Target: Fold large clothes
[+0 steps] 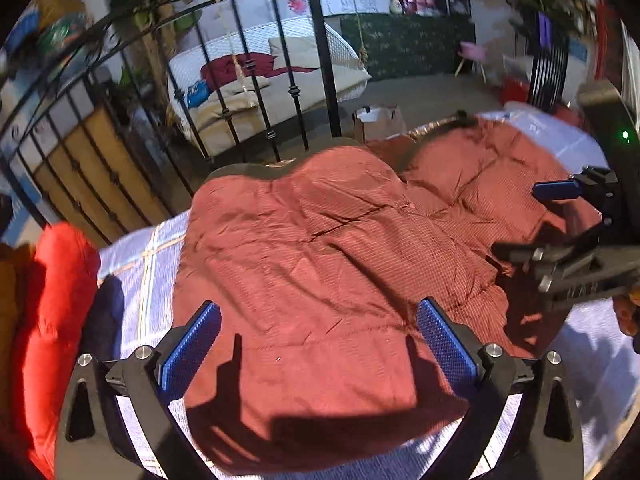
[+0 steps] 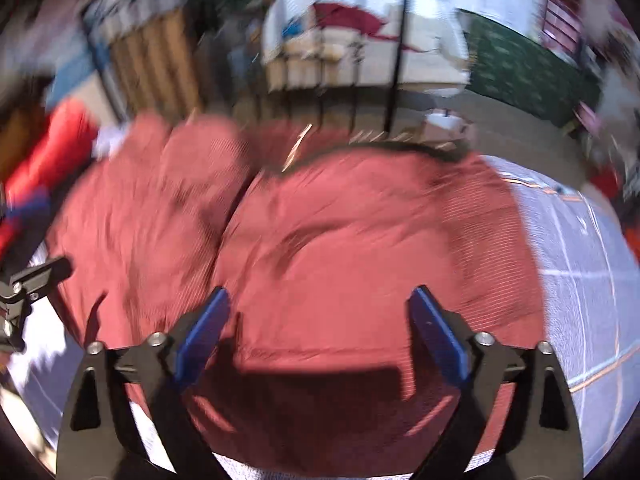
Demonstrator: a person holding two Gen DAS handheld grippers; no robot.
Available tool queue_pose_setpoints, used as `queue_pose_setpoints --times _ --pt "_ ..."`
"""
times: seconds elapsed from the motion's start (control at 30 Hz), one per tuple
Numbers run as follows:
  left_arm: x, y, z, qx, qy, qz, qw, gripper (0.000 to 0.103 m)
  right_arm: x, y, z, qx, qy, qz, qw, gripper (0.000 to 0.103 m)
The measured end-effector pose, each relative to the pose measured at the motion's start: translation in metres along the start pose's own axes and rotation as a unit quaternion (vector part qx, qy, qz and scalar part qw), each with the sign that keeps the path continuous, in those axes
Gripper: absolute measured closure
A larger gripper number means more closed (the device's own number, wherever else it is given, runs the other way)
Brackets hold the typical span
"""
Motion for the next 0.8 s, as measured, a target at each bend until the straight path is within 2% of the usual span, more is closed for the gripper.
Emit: queue_pose_setpoints --times 0.03,0.1,0.17,0.23,0.47,0.8 --pt "-0.001 -0.001 0.012 -0.016 -0.001 -0.005 0.9999 0.006 0.001 0.005 0.01 -0.011 0.018 -0.008 1.0 0.006" --pt "-0.019 0.006 0.043 -0.07 -0.006 -0.052 0.9962 0.006 0.01 0.005 0.024 -0.021 0.036 -0.001 0.999 0.006" --pt "-0.042 0.016 0.063 -0.091 -0.013 -0.098 0.9909 0.005 0.023 0.0 0.033 -0.027 0.043 0.013 0.999 0.006" --pt "-0.052 0.023 0.076 -0.094 0.005 -0.127 0.9874 0.005 0.03 -0.006 0.039 -0.038 0.043 0.024 0.998 0.006" --pt "-0.054 0.025 0.097 -0.13 0.023 -0.139 0.9814 0.005 0.03 -0.012 0.064 -0.065 0.07 0.008 0.995 0.004" --pt "-0.047 0.024 0.111 -0.125 0.023 -0.133 0.9828 0.004 0.033 -0.019 0.078 -0.081 0.078 0.012 0.994 0.004"
Point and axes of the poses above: each gripper's, at about its wrist camera, not at the fingertips, and z roughly the way its jaws point, x to its right, y to its underside, the point moved 9 cm from there along z, roughly the way its jaws point, and after that the axes turned 11 degrees about z, right-handed, at the moved point
